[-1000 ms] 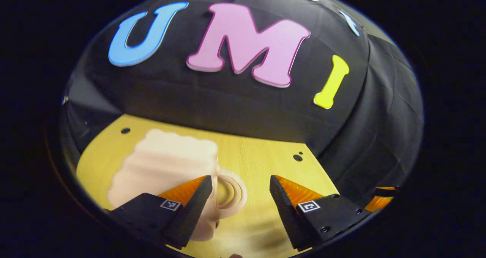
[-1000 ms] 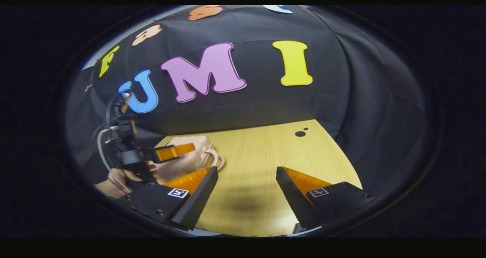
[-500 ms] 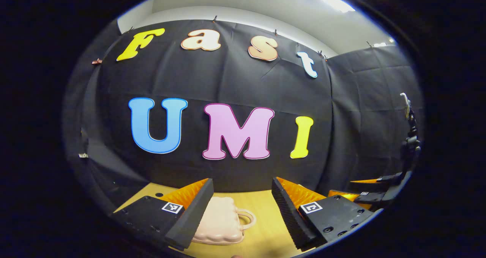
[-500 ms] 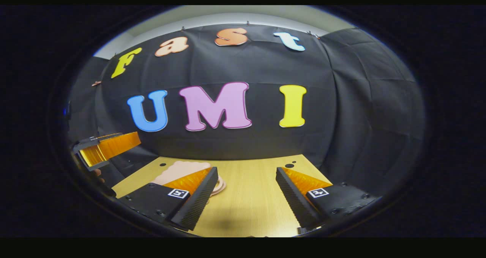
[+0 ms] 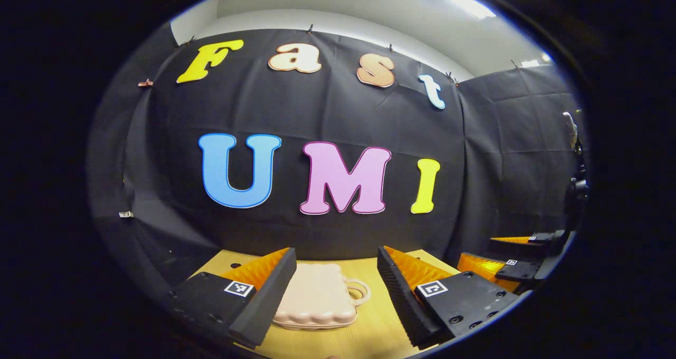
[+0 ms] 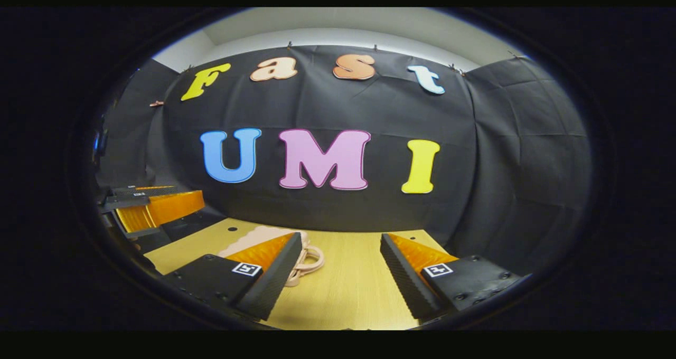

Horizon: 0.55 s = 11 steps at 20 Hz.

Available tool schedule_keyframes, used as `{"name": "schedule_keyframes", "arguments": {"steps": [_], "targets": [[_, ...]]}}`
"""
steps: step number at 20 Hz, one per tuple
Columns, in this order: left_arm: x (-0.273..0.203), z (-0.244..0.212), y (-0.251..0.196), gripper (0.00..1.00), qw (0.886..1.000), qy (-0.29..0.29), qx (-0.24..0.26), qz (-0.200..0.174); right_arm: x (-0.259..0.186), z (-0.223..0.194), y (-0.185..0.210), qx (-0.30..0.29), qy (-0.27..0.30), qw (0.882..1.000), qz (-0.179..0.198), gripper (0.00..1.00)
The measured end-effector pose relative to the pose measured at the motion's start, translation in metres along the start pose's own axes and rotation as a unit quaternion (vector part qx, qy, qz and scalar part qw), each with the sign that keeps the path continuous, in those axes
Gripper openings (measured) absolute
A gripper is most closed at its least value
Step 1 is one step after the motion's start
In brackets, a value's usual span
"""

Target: First open the suitcase, pack the skin care products into it, and then close the suitcase.

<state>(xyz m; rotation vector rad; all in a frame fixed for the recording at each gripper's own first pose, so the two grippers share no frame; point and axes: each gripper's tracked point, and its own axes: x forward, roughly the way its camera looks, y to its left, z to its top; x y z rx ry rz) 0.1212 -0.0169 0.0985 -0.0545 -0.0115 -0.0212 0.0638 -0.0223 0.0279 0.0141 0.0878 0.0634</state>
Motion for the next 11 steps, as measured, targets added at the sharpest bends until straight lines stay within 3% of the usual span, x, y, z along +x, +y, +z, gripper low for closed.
{"name": "schedule_keyframes", "arguments": {"steps": [11], "targets": [[0.003, -0.008, 0.009, 0.96, 1.000, 0.006, 0.016, 0.023, -0.006, -0.003, -0.018, 0.006, 0.001, 0.999, -0.035, 0.95]]}}
